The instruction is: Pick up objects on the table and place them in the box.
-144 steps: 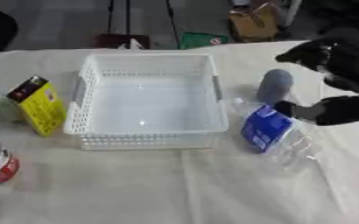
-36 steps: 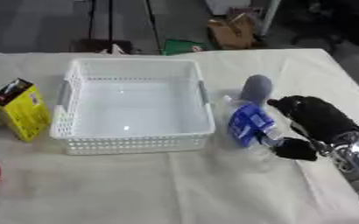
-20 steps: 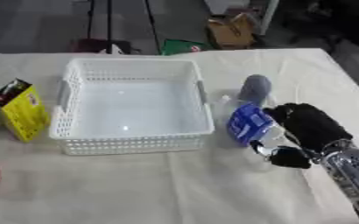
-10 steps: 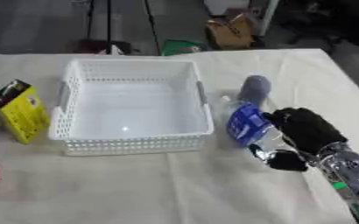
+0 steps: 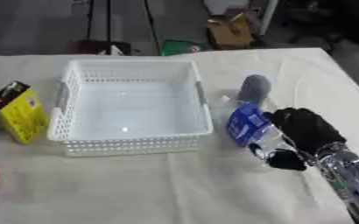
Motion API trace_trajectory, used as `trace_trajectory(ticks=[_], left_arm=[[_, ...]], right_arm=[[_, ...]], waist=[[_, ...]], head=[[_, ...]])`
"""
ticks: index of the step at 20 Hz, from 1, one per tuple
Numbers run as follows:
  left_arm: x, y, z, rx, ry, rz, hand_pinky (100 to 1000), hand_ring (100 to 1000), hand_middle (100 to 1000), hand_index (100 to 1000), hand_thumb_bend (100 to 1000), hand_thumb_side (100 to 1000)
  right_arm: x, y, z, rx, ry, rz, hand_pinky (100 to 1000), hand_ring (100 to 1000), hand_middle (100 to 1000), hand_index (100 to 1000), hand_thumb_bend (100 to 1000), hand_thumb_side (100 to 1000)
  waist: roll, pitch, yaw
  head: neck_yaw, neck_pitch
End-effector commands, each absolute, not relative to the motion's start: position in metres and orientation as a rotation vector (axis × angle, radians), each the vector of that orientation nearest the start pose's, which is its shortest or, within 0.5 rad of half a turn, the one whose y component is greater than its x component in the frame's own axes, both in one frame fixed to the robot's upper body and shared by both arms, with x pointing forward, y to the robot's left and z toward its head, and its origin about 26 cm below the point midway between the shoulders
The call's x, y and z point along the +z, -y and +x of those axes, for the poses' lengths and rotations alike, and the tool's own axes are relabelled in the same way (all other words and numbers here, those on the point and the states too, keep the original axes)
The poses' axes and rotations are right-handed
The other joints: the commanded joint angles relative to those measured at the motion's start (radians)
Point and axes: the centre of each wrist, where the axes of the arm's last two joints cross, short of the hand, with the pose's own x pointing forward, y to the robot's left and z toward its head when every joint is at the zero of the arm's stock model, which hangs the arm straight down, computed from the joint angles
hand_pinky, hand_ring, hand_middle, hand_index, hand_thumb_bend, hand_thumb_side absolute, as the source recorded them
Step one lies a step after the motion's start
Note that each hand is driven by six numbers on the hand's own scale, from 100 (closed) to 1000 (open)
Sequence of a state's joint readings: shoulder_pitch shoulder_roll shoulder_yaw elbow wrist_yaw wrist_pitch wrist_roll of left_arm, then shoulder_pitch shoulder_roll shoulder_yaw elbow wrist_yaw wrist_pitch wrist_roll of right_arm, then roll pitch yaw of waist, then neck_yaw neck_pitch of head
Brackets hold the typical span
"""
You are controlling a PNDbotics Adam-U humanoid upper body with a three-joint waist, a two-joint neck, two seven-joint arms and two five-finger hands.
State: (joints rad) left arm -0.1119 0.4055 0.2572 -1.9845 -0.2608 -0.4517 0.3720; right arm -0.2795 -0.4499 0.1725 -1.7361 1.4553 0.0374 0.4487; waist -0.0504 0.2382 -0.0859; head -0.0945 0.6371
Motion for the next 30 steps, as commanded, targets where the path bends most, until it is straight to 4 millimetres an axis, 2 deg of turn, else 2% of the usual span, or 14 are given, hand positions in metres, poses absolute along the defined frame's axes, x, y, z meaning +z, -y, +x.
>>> trace_trajectory(ticks=[1,8,13,30], left_arm=[[0.1858,-0.3551,0.2677,0.2,-3.324,-1.129,953,993,976,985,100,729],[0.1853,-0.3553,0.2674,0.195,-3.329,-1.127,953,994,977,984,100,731],[0.1856,-0.3549,0.2678,0.193,-3.332,-1.121,953,993,977,983,100,731],[0.1853,-0.3551,0.2676,0.188,-3.335,-1.12,954,994,978,982,100,729]], right_arm=[[0.1333,0.2708,0.3279,1.596,1.073,-1.398,841,908,833,1000,414,1000],[0.1316,0.2722,0.3288,1.59,1.08,-1.388,842,914,838,1000,423,1000],[0.1292,0.2732,0.3303,1.599,1.076,-1.365,845,916,845,1000,439,1000],[0.1241,0.2771,0.3329,1.596,1.085,-1.312,848,919,846,1000,467,1000]], waist=[[0.005,-0.011,0.0],[0.006,-0.009,0.001],[0.009,-0.007,0.004],[0.021,-0.001,0.011]], head=[[-0.005,-0.012],[-0.008,-0.017],[-0.011,-0.037],[-0.017,-0.036]])
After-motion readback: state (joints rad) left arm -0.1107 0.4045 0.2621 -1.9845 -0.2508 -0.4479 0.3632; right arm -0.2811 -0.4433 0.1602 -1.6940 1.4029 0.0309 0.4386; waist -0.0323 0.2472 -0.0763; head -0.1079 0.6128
